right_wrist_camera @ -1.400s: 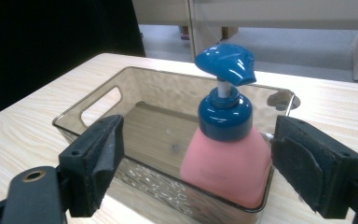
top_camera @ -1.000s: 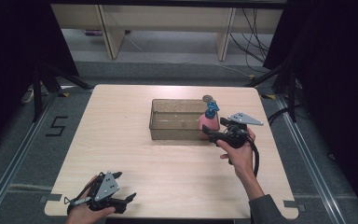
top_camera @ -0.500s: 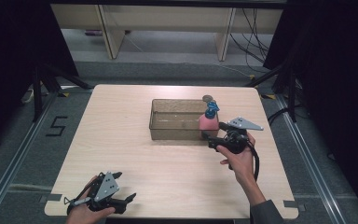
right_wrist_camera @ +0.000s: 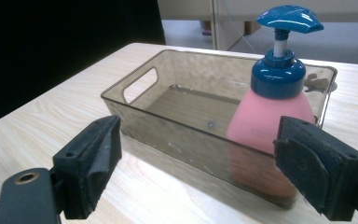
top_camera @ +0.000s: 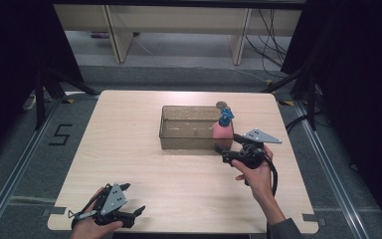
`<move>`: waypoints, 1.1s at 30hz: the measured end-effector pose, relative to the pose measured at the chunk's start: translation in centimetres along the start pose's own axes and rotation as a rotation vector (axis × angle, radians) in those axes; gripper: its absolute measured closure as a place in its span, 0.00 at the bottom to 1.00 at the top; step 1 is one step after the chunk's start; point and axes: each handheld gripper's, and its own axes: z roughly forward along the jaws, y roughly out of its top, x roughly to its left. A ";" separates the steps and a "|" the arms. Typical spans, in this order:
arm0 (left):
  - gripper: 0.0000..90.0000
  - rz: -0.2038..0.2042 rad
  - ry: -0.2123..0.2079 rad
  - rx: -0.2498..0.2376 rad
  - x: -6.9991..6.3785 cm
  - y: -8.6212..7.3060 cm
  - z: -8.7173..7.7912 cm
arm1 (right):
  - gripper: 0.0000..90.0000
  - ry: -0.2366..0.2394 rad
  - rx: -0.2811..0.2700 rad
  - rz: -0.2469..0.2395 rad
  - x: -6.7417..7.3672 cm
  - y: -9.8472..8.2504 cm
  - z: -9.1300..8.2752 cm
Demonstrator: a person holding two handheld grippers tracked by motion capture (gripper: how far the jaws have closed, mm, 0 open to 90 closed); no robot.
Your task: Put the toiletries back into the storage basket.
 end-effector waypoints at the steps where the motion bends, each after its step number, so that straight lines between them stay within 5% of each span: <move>1: 0.16 0.000 0.007 0.001 0.0 0.0 0.0 | 0.18 0.001 0.006 0.001 0.1 0.0 -0.1; 5: 0.16 0.001 -0.001 0.000 0.0 0.0 0.0 | 0.18 0.002 0.005 -0.004 0.1 -0.2 -0.3; 6: 0.16 0.017 -0.003 0.015 0.1 0.0 -0.1 | 0.18 0.013 0.013 0.035 0.4 -0.2 -0.4; 10: 0.16 0.002 -0.005 0.003 0.0 0.0 0.0 | 0.18 0.006 -0.010 -0.016 0.2 -0.4 -0.3; 11: 0.17 0.002 -0.006 0.004 0.0 0.0 0.0 | 0.18 0.016 0.019 0.017 0.4 -0.5 -0.5; 17: 0.16 0.023 -0.005 0.021 0.2 0.0 -0.1 | 0.18 0.015 0.015 -0.016 0.6 -0.8 -0.7; 33: 0.16 0.024 -0.003 0.020 0.2 0.1 -0.1 | 0.18 0.059 0.021 0.012 1.5 -1.7 -1.0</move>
